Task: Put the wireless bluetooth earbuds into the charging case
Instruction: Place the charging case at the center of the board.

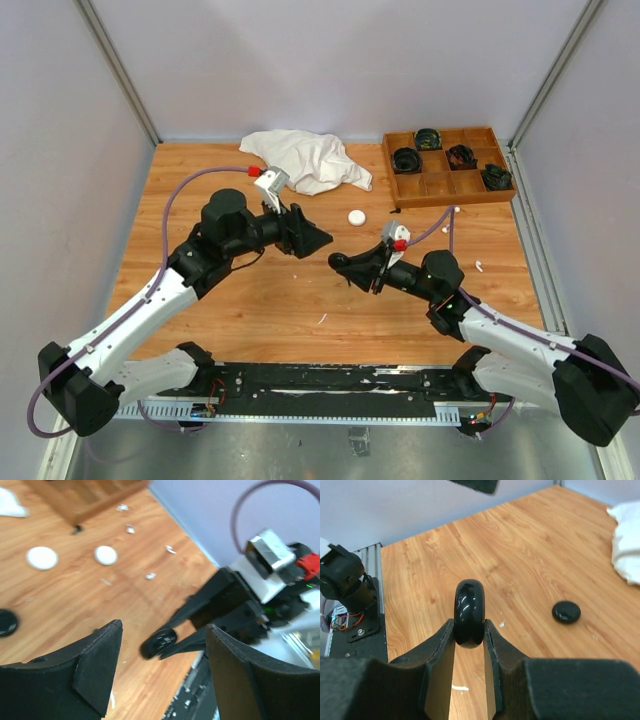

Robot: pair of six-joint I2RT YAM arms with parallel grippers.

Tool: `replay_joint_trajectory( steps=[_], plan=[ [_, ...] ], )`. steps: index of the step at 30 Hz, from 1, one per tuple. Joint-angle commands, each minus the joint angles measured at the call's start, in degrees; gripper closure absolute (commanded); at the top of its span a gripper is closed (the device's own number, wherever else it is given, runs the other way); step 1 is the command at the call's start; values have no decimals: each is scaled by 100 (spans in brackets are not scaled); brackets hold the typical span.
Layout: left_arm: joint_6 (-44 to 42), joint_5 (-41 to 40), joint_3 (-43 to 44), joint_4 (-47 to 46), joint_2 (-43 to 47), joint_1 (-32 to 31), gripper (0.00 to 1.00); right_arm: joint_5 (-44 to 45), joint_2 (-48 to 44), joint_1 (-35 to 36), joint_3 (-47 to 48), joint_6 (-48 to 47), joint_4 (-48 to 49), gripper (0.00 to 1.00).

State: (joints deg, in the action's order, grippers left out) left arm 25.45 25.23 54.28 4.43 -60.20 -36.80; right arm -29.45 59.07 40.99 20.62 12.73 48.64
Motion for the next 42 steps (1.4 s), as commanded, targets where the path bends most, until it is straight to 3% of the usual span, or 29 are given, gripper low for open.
replay_joint_trajectory(
  steps=[1,6,9,14,22,27,30,34,42],
  plan=[
    [-222,-2086,67,855,360,129,26,210,-402,-311,257,384,-1435,99],
    [11,-3893,85,1789,607,226,14,527,-884,-606,372,609,-3211,98],
    [60,-4306,36,2082,751,313,8,616,-1129,-747,378,709,-4219,95],
    [-84,-4583,46,2379,813,486,2,683,-1300,-1152,180,1105,-5111,95],
    [-1037,-5306,346,2285,725,671,1,455,-1058,-1689,-349,1799,-5276,93],
    [-1294,-5522,-230,1487,745,682,2,354,-504,-1851,-508,1951,-5034,90],
    [-1263,-5347,-439,1478,653,780,2,240,-93,-1951,-514,1976,-4923,88],
    [-1383,-5386,-653,1432,633,827,2,125,324,-2078,-465,1986,-4935,81],
    [-1394,-5253,-659,1410,553,875,2,349,316,-2122,-304,1926,-5634,54]
  ],
)
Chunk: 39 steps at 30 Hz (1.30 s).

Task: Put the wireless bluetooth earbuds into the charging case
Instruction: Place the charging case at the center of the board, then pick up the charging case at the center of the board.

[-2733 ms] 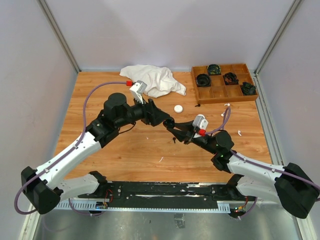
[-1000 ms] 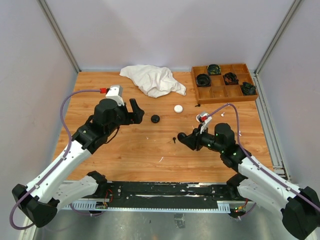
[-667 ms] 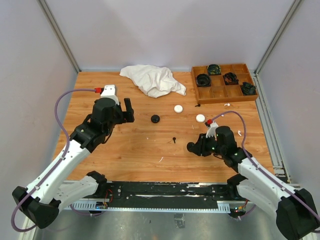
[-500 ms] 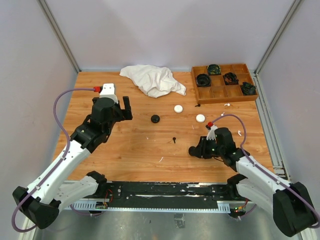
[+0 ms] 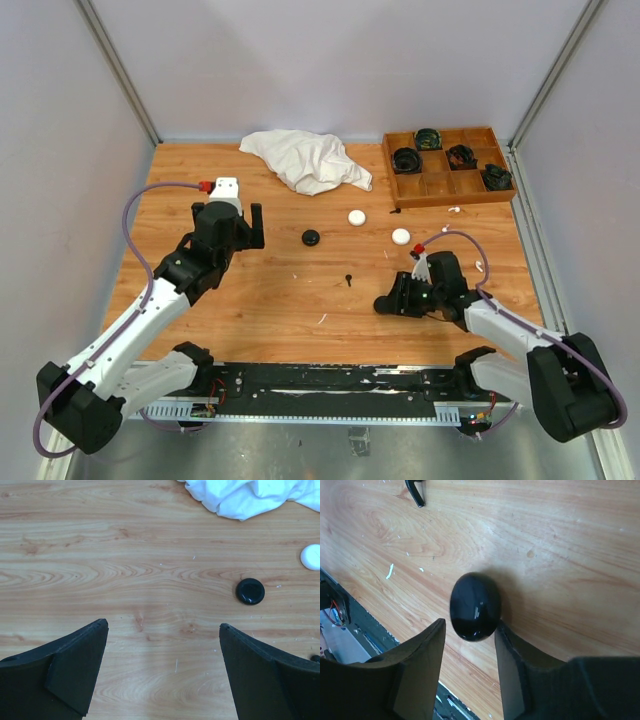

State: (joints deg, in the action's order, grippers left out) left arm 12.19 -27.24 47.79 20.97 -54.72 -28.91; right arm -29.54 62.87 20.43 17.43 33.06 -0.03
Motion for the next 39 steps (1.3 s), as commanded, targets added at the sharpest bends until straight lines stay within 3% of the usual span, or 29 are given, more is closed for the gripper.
replay_joint_trajectory(
  steps=[1,10,17,26,31,39],
  plan=[
    [-67,51,-15,-245,-2,87,2,399,-149,-65,28,-134,-853,50],
    [234,856,349,63,-448,87,2,824,-1112,-56,289,-387,-1901,35],
    [867,1491,430,9,-1022,87,3,1248,-1831,-33,714,-985,-2008,20],
    [1491,2016,463,-664,-2136,38,10,1563,-2021,198,763,-2020,-583,12],
    [951,1779,826,-940,-2924,-305,12,1558,-1832,401,615,-2176,351,10],
    [82,1648,1434,-1230,-4093,-476,18,1658,-1770,712,485,-2488,1050,8]
  ],
)
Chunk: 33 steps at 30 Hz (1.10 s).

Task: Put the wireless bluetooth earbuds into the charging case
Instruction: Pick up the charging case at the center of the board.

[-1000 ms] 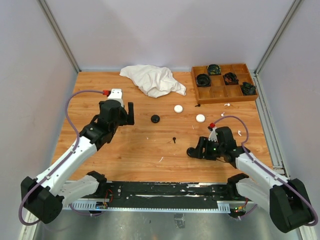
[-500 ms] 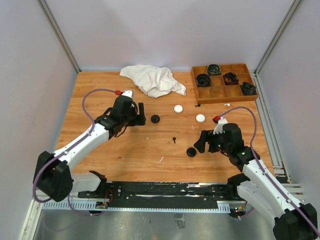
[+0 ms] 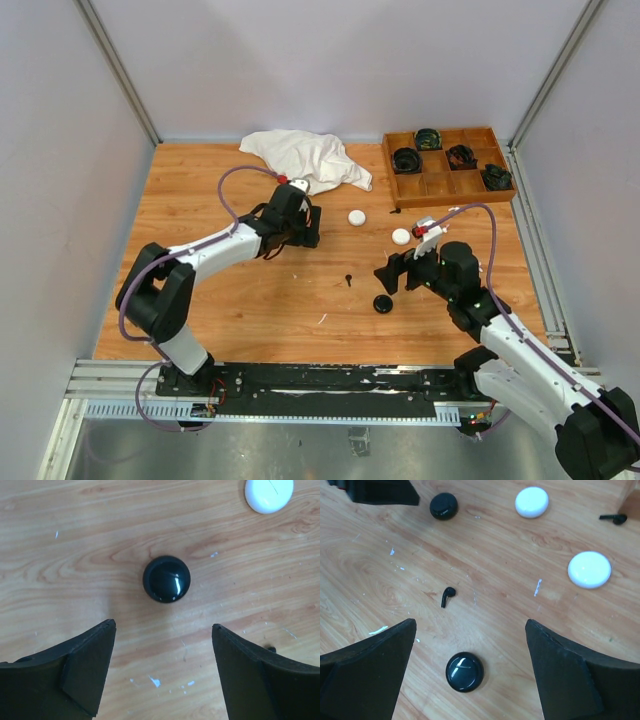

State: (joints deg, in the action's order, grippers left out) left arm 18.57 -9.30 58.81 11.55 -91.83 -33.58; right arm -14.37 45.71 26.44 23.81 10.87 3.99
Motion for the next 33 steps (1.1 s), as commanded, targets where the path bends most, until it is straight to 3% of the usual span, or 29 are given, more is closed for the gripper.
replay_joint_trajectory(
  steps=[1,13,20,28,33],
  plan=[
    [-663,-165,424,-255,-504,-10,18,157,-66,116,-188,-262,695,8],
    [-1245,334,845,-515,-1488,32,28,296,-157,119,-298,-320,790,8],
    [-1340,646,1193,-313,-1919,116,46,322,-169,123,-301,-347,763,8],
    [-1350,829,1078,-224,-1869,113,69,280,-120,118,-202,-358,706,10],
    [-1226,894,667,-525,-1393,86,70,170,-68,125,6,-253,498,10]
  ],
)
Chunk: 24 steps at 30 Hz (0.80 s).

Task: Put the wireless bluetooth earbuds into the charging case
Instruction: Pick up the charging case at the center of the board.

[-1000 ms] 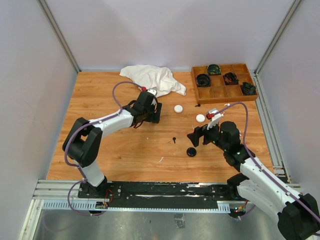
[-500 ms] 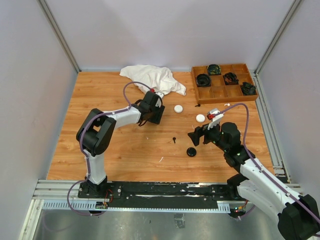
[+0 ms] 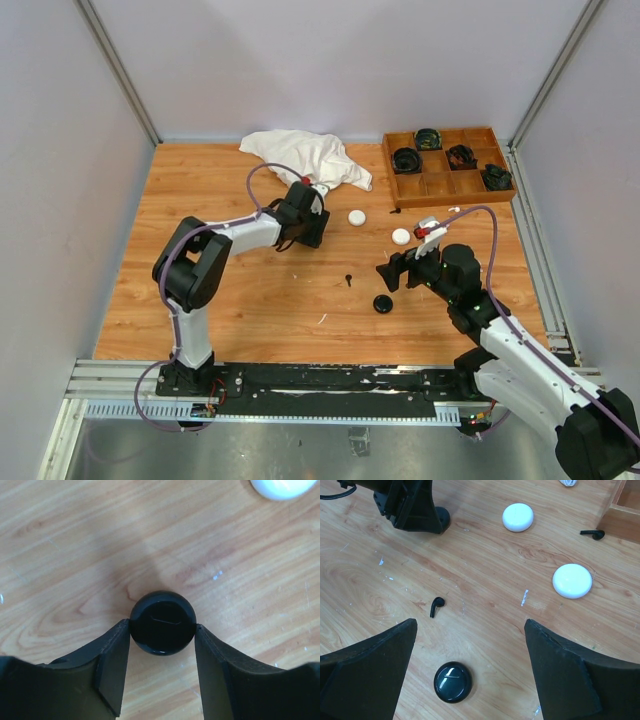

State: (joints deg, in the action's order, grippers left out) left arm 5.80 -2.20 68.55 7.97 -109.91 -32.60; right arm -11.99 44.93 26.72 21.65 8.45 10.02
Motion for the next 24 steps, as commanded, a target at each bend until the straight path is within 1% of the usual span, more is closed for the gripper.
replay_joint_trajectory(
  steps=[1,7,15,24],
  plan=[
    [74,187,-453,-251,556,-34,70,-82,15,97,269,23,-158,10],
    [169,54,-1175,-797,1438,-267,70,-228,179,97,798,175,-716,11],
    [205,-338,-2166,-1682,2635,-749,70,-702,589,97,1758,250,-1622,13],
    [-226,-1109,-2680,-2341,3504,-1621,70,-1347,1118,97,2620,442,-2255,18]
  ],
)
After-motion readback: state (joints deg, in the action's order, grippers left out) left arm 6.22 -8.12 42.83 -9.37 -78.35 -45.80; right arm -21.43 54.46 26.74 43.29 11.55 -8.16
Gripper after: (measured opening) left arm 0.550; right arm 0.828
